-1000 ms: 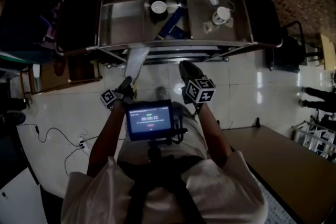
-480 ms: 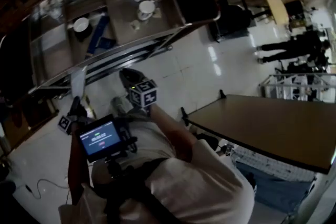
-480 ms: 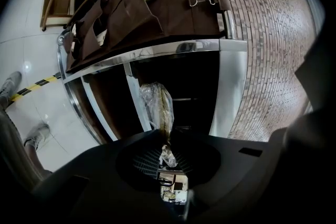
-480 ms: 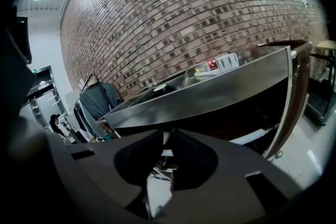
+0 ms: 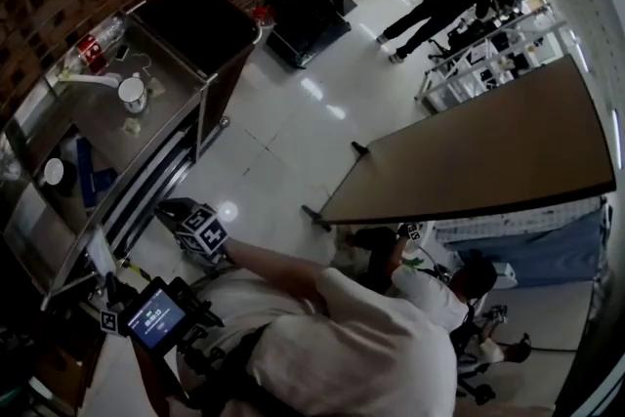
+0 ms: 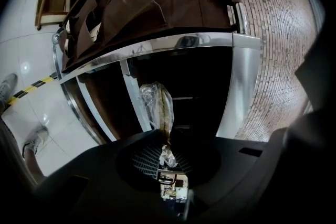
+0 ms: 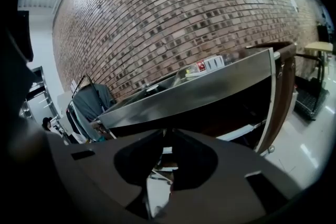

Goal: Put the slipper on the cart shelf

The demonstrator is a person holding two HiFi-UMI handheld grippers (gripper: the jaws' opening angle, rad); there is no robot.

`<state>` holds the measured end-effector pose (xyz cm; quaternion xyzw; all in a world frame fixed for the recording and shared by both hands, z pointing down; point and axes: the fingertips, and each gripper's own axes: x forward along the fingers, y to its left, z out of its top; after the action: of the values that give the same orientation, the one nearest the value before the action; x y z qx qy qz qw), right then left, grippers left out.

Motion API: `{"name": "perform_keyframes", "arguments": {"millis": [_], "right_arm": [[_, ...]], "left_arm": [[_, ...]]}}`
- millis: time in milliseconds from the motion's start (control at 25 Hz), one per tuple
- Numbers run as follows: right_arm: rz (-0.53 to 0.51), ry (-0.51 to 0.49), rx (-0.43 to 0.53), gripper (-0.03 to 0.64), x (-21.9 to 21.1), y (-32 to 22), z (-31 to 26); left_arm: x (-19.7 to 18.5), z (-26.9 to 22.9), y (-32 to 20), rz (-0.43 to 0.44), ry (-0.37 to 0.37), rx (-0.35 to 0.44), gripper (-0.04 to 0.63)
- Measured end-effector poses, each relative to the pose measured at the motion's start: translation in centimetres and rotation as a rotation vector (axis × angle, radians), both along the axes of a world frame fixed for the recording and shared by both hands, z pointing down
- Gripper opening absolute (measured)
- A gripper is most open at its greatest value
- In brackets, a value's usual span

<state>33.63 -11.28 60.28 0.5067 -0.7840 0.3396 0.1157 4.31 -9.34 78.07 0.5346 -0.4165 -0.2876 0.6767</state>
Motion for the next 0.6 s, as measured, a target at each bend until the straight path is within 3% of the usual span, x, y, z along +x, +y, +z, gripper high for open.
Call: {"name": "perform_keyframes", "arguments": {"millis": [600], "right_arm": [[-0.021, 0.026, 0.001, 0.064, -0.5, -0.3, 0.8]], "left_arm": [[-1.4, 2.8, -2.2, -0.024, -0.028, 0.016, 0.049]]}}
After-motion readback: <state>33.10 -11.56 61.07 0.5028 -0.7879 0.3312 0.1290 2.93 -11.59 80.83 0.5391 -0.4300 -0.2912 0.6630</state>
